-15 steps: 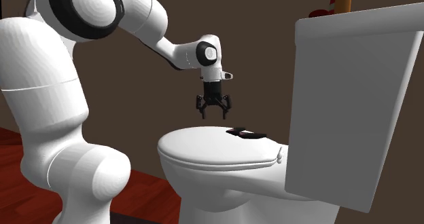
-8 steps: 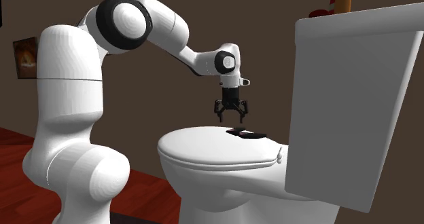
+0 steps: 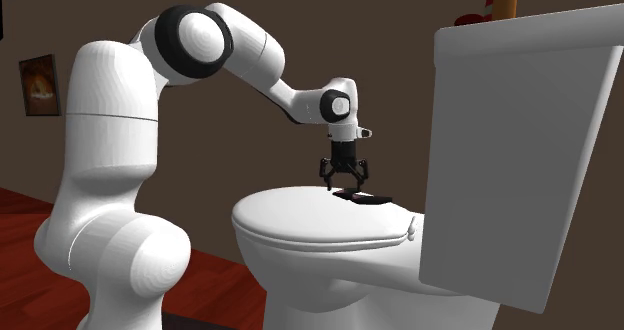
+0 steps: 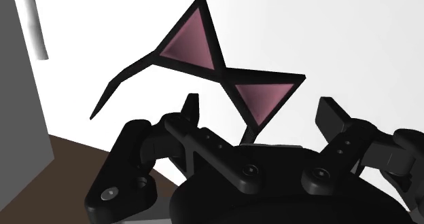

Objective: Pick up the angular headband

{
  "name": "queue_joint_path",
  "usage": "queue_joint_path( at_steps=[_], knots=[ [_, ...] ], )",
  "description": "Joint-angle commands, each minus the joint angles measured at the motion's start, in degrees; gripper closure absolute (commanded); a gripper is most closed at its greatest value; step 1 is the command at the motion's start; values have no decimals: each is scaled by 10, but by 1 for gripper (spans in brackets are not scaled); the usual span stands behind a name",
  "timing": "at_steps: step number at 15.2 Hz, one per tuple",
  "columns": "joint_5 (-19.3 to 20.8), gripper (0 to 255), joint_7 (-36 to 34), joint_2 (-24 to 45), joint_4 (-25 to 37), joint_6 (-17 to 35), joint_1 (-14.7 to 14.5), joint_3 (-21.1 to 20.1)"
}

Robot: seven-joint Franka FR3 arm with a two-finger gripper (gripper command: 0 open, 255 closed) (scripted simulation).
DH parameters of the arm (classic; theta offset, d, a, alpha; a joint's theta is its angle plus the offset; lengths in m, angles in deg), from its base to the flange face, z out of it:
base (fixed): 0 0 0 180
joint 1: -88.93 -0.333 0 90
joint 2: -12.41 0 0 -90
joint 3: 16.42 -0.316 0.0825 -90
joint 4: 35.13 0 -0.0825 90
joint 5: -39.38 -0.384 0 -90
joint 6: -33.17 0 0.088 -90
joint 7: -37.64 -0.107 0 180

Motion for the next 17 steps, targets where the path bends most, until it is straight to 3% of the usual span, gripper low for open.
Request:
queue_joint_path(
  at_steps=[1, 2, 3, 12, 17],
  knots=[
    [-1, 0, 0, 3, -6, 9, 0, 0],
    [-1, 0, 0, 3, -6, 9, 0, 0],
    [-1, 255, 0, 3, -6, 9, 0, -1],
    [-1, 255, 0, 3, -6, 9, 0, 0],
    [3, 255, -3, -6, 22, -27, -1, 0]
  ],
)
